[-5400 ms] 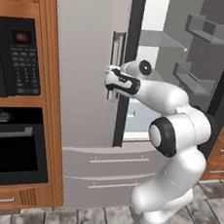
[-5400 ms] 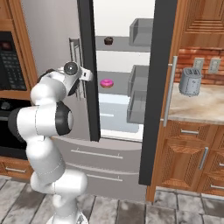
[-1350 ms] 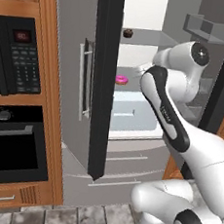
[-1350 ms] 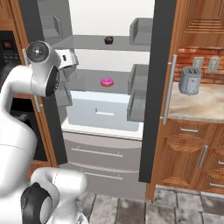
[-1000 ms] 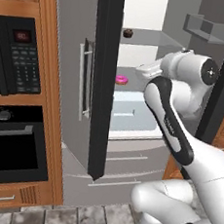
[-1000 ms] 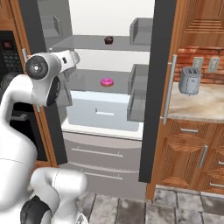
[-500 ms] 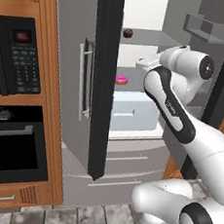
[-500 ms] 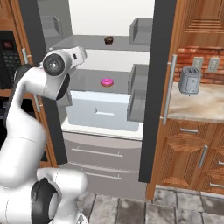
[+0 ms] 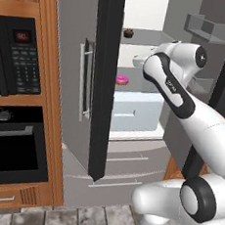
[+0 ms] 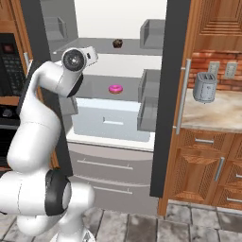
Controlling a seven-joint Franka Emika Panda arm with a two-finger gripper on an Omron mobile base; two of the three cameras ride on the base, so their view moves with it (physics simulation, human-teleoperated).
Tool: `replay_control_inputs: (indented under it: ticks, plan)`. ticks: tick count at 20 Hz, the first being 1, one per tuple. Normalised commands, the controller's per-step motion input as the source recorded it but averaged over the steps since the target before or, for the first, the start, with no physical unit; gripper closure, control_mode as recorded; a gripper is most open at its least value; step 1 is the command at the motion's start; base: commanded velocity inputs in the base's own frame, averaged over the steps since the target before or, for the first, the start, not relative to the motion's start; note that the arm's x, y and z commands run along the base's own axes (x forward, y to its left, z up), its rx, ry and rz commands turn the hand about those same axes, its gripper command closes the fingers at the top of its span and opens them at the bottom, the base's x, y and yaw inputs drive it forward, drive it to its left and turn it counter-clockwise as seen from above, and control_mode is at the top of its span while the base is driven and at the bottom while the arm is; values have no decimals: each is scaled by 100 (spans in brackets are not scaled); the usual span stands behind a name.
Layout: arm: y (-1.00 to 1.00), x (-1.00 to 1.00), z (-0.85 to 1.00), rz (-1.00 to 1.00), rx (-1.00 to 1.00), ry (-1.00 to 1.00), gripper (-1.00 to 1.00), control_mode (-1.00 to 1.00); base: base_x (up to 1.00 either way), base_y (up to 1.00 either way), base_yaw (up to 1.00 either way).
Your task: Take the cupcake and donut from the fridge and place them on the empty tray on the dining counter.
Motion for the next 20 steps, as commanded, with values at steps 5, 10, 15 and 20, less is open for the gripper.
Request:
replay_control_inputs:
  ticks: [5, 10, 15, 20]
  plan:
    - [7, 39, -13, 11, 0, -8, -100, -100, 0, 0, 0]
    - [26, 44, 2, 5, 0, 1, -100, -100, 0, 0, 0]
    - [28, 47, 5, 7, 0, 10, -100, -100, 0, 0, 0]
    - [30, 41, 0, 7, 0, 8, -100, -100, 0, 0, 0]
